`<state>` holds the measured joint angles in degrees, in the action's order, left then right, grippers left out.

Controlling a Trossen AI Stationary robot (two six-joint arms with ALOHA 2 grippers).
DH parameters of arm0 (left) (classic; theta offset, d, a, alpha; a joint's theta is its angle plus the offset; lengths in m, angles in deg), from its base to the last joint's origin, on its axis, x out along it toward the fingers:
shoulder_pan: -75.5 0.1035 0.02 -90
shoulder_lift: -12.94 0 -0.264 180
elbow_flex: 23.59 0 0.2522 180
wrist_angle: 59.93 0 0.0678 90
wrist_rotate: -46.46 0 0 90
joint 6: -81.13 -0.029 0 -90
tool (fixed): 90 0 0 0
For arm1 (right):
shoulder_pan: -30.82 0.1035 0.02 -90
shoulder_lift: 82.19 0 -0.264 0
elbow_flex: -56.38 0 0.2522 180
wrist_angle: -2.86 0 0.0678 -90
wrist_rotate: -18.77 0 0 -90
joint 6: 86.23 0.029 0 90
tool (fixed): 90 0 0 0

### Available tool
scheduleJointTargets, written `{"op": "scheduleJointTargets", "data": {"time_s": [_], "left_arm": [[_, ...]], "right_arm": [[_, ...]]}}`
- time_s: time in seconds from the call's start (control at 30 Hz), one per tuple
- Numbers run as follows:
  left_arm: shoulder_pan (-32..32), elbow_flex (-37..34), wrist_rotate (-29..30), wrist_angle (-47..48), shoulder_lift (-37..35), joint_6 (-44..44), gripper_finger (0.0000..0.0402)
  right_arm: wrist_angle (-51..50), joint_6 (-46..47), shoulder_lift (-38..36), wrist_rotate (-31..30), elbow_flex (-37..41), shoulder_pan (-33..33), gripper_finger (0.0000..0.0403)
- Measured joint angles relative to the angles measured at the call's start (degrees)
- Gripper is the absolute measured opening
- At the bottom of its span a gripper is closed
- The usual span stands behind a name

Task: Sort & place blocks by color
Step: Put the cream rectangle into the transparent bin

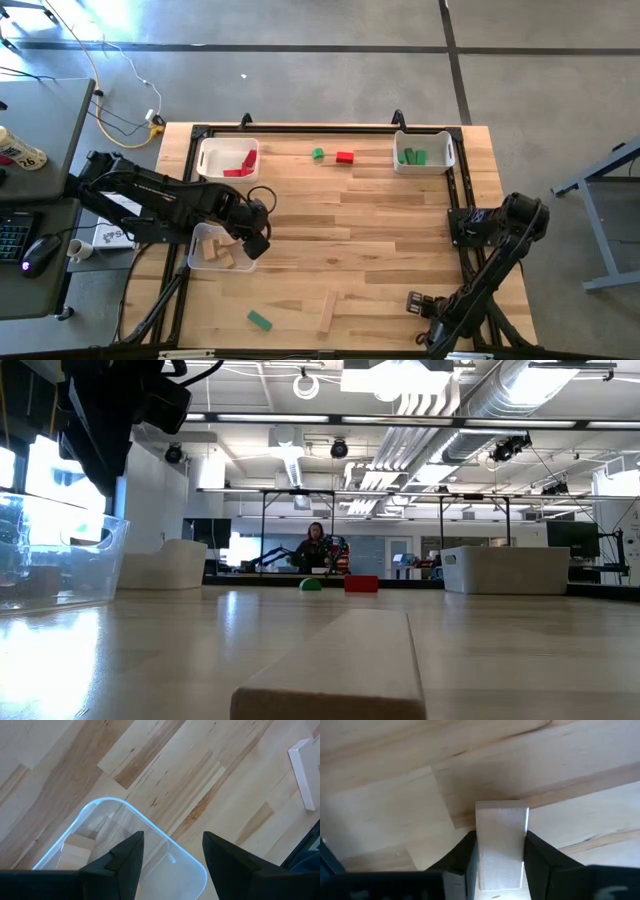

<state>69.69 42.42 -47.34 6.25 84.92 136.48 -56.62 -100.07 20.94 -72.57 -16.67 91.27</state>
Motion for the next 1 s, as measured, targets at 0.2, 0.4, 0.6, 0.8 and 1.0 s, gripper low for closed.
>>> {"op": "scheduleJointTargets", "data": {"time_s": [0.2,0.4,0.6,0.8,1.0], "left_arm": [[0.0,0.0,0.2,0.0,0.0,0.0,0.0188],[0.0,0.0,0.2,0.0,0.0,0.0,0.0188],[0.0,0.0,1.7,0.0,0.0,0.0,0.0188],[0.0,0.0,3.1,0.0,0.0,0.0,0.0188],[0.0,0.0,3.2,-2.1,0.0,-1.3,0.0188]], "right_arm": [[0.1,5.3,0.1,0.2,0.0,0.0,0.0096],[0.5,12.2,-0.7,-1.0,0.2,0.0,0.0096],[0.2,21.2,-3.1,-6.1,0.4,-0.1,0.0096],[0.2,33.7,-4.3,-10.8,0.3,-0.1,0.0096],[2.1,46.6,-4.4,-15.3,0.2,-2.2,0.0096]]}}
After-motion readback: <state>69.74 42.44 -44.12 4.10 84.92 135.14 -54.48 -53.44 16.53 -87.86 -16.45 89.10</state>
